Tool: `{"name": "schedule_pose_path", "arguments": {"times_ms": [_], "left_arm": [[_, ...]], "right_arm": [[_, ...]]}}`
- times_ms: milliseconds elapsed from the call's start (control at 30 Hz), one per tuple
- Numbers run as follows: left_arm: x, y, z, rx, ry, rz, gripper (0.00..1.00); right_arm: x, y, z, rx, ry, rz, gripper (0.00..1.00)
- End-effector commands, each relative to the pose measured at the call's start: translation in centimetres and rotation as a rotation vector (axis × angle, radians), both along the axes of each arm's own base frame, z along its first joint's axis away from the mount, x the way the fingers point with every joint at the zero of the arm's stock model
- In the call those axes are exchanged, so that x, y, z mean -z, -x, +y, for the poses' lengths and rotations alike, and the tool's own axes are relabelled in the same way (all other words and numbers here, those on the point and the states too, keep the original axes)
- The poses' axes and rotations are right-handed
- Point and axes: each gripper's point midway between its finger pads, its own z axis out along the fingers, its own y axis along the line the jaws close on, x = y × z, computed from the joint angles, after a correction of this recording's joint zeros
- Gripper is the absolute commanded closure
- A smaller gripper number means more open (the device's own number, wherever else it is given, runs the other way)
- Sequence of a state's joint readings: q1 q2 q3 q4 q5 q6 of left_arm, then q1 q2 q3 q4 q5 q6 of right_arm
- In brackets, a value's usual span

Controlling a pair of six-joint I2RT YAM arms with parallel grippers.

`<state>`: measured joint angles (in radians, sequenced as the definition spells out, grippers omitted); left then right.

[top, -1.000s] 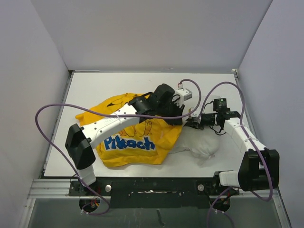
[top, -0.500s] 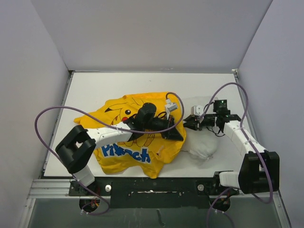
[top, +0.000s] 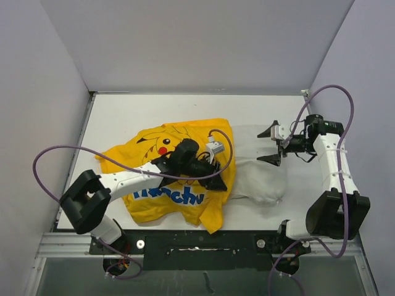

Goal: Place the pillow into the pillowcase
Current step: Stuff the pillow into the pillowcase.

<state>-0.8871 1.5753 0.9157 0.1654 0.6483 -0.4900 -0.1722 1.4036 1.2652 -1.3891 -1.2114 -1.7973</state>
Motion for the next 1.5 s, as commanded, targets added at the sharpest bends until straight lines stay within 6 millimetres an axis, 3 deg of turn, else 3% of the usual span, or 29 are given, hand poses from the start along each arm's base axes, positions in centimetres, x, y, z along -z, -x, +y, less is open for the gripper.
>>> {"name": "schedule_pose_path", "arguments": {"times_ms": [0, 67, 167, 267, 367, 533, 633, 733, 867, 967, 1033, 1133, 1200, 1333, 1467], "left_arm": [[-7.5, -2.4, 1.9, -0.065, -0.007, -0.261, 0.52], [-10.7, -4.2, 2.7, -0.146, -0.016, -0.326, 0.37], [-14.7, -8.6, 3.8, -0.338, -0.059, -0.375, 0.16], [-15.5, -12.5, 4.0, -0.439, -0.209, -0.403, 0.14], [-14.4, -15.7, 3.1, -0.492, -0.367, -0.453, 0.15], [-11.0, -18.9, 1.6, -0.514, -0.538, -0.497, 0.15], [-9.1, -20.0, 0.5, -0.507, -0.604, -0.489, 0.15], [-6.5, -20.6, -0.4, -0.482, -0.669, -0.47, 0.14], [-4.7, -20.5, -0.9, -0.449, -0.716, -0.455, 0.14], [-4.0, -20.3, -0.6, -0.435, -0.743, -0.445, 0.22], [-3.9, -20.1, -0.5, -0.428, -0.746, -0.44, 0.42], [-4.7, -19.8, -0.5, -0.422, -0.725, -0.433, 0.85], [-5.8, -19.5, -0.9, -0.413, -0.684, -0.431, 0.98], [-9.8, -17.9, -3.5, -0.332, -0.483, -0.395, 1.0], [-17.4, -16.5, -7.2, -0.257, -0.119, -0.346, 1.0]], "right_arm": [[-2.8, -3.4, -1.2, 0.128, 0.048, -0.049, 0.11], [-2.1, -5.6, -1.6, 0.143, 0.066, -0.053, 0.01], [0.5, -7.8, -1.0, 0.12, 0.093, 0.007, 0.0], [4.4, -8.8, 0.0, 0.124, 0.139, 0.083, 0.03], [7.2, -8.5, 0.8, 0.126, 0.169, 0.108, 0.11], [9.0, -7.3, 1.5, 0.117, 0.175, 0.143, 0.54], [9.1, -6.9, 1.8, 0.117, 0.155, 0.142, 0.73], [8.6, -6.5, 2.3, 0.111, 0.132, 0.131, 0.81], [8.1, -6.3, 2.5, 0.106, 0.115, 0.119, 0.87], [8.0, -6.3, 2.5, 0.109, 0.111, 0.119, 0.9], [8.0, -6.2, 2.5, 0.112, 0.11, 0.12, 0.93], [8.0, -6.2, 2.4, 0.123, 0.105, 0.123, 0.95], [7.8, -6.4, 2.4, 0.14, 0.098, 0.127, 0.98], [6.8, -7.3, 2.4, 0.2, 0.066, 0.109, 1.0], [3.5, -8.3, 3.9, 0.246, 0.011, 0.025, 1.0]]}}
